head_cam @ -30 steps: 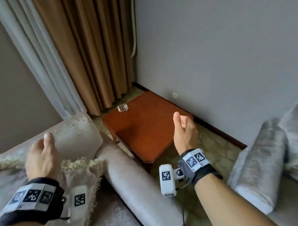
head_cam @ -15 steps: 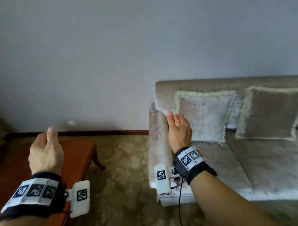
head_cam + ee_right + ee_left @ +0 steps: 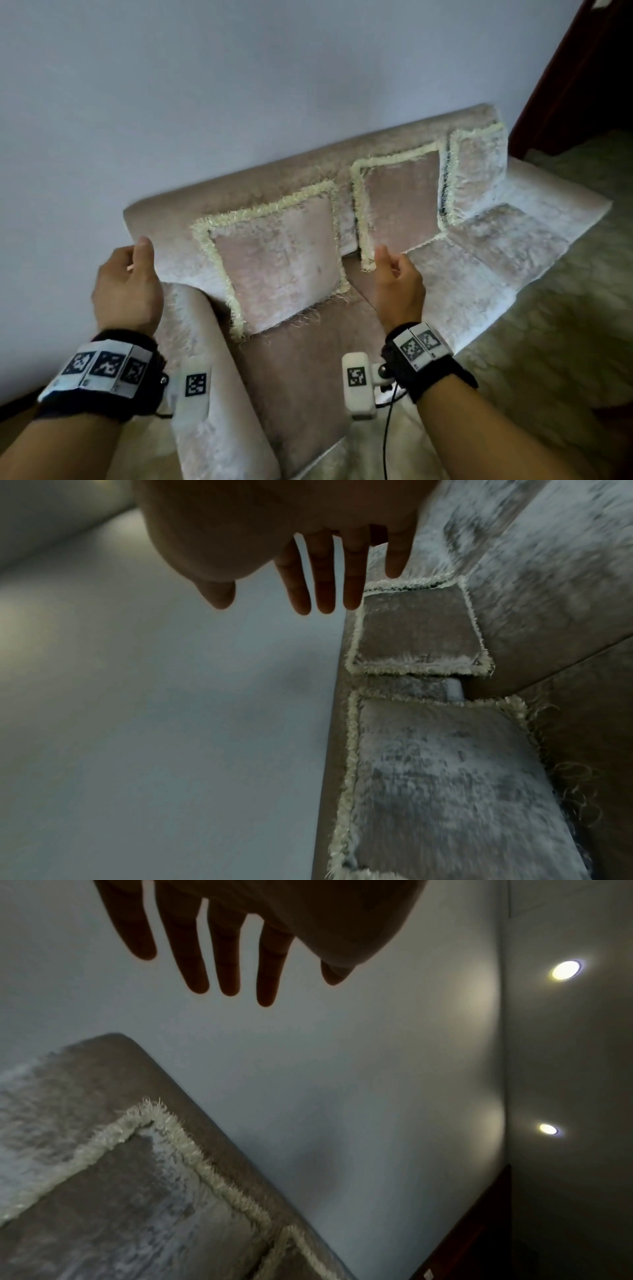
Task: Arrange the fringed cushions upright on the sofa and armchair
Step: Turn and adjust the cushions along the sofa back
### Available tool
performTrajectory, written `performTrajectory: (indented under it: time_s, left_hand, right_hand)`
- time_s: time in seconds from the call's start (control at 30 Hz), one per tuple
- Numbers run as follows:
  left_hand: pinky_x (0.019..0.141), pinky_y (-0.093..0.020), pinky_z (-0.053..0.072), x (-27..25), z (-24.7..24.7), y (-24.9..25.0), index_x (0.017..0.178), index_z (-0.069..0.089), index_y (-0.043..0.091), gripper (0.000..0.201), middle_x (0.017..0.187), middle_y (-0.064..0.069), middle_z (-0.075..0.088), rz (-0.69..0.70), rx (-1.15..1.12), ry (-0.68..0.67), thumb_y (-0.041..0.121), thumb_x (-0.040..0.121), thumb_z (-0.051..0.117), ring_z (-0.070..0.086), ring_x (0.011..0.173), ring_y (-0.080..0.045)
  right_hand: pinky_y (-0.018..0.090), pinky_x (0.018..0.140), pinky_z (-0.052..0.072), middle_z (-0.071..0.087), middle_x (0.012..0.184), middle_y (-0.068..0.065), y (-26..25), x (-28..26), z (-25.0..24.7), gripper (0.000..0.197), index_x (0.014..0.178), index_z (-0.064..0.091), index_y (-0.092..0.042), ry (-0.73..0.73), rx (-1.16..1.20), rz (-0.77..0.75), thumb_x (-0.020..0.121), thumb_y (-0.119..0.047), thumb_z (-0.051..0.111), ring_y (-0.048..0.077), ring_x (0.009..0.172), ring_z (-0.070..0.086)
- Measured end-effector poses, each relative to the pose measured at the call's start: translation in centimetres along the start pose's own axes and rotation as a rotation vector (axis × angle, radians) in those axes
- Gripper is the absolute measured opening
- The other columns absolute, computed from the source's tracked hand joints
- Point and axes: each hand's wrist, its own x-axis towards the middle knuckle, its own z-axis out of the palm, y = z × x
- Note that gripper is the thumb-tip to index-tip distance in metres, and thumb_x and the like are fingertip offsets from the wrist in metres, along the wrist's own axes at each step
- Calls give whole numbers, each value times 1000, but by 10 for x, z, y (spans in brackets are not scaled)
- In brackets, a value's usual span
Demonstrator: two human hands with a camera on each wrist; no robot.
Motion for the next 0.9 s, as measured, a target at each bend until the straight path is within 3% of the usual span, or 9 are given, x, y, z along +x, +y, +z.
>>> performTrajectory:
  time_s: [0.2,0.33,0.43,0.5,0.63,0.7,0.8,0.9]
  left_hand:
    - [104,-45,40,62,100,-6,123,69,16,59,131,-14,65,-46,28,-58,58,99,36,55,123,-36]
    - [95,-35,38,93,154,-3,125,68,15,52,129,-12,67,-89,48,-66,53,104,39,57,121,-35]
    - [108,-45,41,111,196,-6,123,67,25,58,129,-7,67,-134,97,-52,64,98,33,56,122,-35]
    - [109,-53,41,120,222,-8,121,66,33,60,127,-2,68,-191,124,-7,72,94,29,56,120,-32]
    - [93,-30,36,129,276,-8,130,65,18,50,130,-6,65,-221,121,28,52,106,38,51,106,-16]
    - [92,-27,34,132,298,-5,132,64,17,47,130,-4,64,-227,145,26,48,107,40,50,108,-12]
    - [96,-32,37,142,318,-11,131,63,20,45,137,-5,59,-147,236,16,51,105,42,55,119,-18]
    - [100,-38,40,159,331,-29,128,64,22,48,138,-6,57,9,371,-16,55,100,43,54,126,-27]
  right_hand:
    - [29,80,38,68,110,1,37,77,51,46,108,68,-16,5,-43,106,99,-58,50,18,100,60]
    - [28,83,38,65,107,-3,47,136,79,40,109,67,-20,-38,-73,120,100,-56,51,16,99,58]
    - [29,80,38,65,102,-2,59,187,102,33,101,64,-23,-86,-75,122,101,-54,51,18,97,59]
    - [29,78,37,66,101,1,66,225,122,33,100,65,-21,-144,-67,115,101,-52,52,20,95,58]
    - [29,77,37,66,100,3,90,283,156,37,104,67,-16,-235,-79,97,102,-51,52,20,92,57]
    - [29,77,38,66,99,2,104,303,169,37,102,66,-18,-259,-68,123,100,-53,53,19,91,57]
    - [29,72,37,65,100,-2,127,324,186,39,103,65,-18,-302,-90,180,100,-55,51,18,92,56]
    - [27,79,34,64,107,1,155,337,205,46,112,66,-14,-329,-110,224,101,-55,49,18,96,54]
